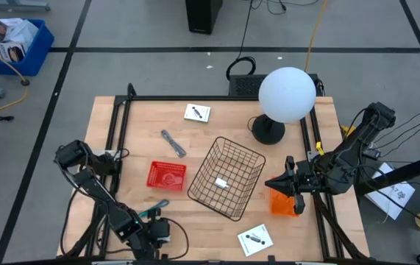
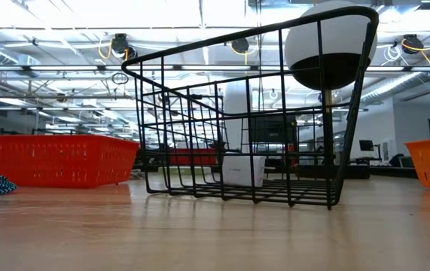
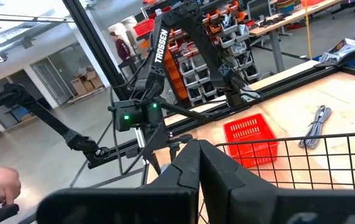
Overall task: Pick and place items into bin
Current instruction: Put the charger adapter into the black basket
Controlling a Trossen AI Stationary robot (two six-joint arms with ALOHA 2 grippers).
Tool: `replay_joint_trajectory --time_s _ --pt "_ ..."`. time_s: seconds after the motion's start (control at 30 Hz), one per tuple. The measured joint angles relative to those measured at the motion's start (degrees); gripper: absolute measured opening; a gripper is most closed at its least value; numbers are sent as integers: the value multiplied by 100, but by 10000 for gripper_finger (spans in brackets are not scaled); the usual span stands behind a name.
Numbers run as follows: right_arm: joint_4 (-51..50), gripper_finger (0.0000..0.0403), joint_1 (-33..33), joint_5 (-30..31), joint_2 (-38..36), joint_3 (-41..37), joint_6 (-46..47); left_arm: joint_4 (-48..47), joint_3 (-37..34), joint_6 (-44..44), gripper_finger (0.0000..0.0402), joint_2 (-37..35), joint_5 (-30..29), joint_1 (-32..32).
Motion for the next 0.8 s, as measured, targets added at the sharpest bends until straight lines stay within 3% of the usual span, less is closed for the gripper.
replay_joint_trajectory --time_s 0.27,0.53,0.8 --pt "-2 0 0 0 -1 0 0 1142 11 715 175 -424 -438 165" --pt "-2 0 0 0 1 0 0 1544 9 1792 155 -1333 -794 595" --pt "-2 0 0 0 1 0 0 1526 9 2540 174 -2048 -334 1693"
